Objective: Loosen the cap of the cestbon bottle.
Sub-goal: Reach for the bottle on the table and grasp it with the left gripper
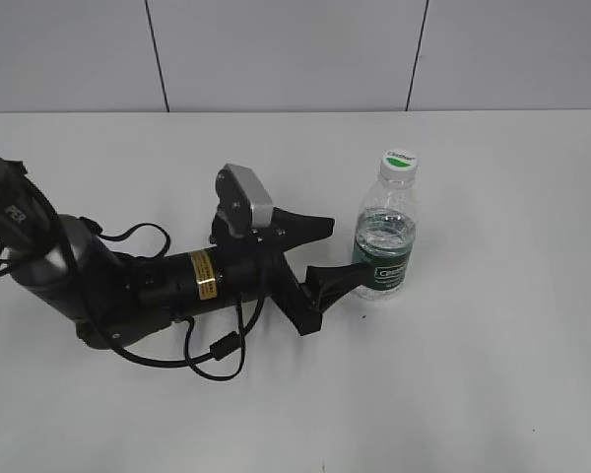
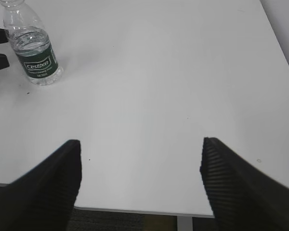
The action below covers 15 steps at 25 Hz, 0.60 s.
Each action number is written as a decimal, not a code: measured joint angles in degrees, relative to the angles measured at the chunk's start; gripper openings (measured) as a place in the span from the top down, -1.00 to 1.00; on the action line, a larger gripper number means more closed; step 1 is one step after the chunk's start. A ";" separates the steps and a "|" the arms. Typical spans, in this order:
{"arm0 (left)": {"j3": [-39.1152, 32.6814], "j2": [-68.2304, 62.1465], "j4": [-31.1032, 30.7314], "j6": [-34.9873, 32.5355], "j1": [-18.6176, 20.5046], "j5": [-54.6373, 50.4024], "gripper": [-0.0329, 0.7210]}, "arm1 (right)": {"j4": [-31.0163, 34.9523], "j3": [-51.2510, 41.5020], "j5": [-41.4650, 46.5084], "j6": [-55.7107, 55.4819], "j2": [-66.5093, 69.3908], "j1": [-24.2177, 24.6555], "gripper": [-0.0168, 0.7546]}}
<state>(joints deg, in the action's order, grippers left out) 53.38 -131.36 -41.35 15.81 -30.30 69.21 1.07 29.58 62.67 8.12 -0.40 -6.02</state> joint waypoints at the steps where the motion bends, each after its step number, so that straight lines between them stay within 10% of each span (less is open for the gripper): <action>1: 0.36 -0.66 0.00 0.00 -0.20 0.00 -0.49 | 0.00 0.00 0.00 0.00 0.00 0.00 -0.57; 15: 7.41 -3.09 -0.59 0.74 -1.78 -4.31 -0.49 | 0.00 0.00 0.00 0.00 0.00 0.00 -0.57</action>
<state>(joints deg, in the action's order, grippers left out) 60.79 -134.45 -41.94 16.55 -32.08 64.90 1.07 29.58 62.67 8.12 -0.40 -6.02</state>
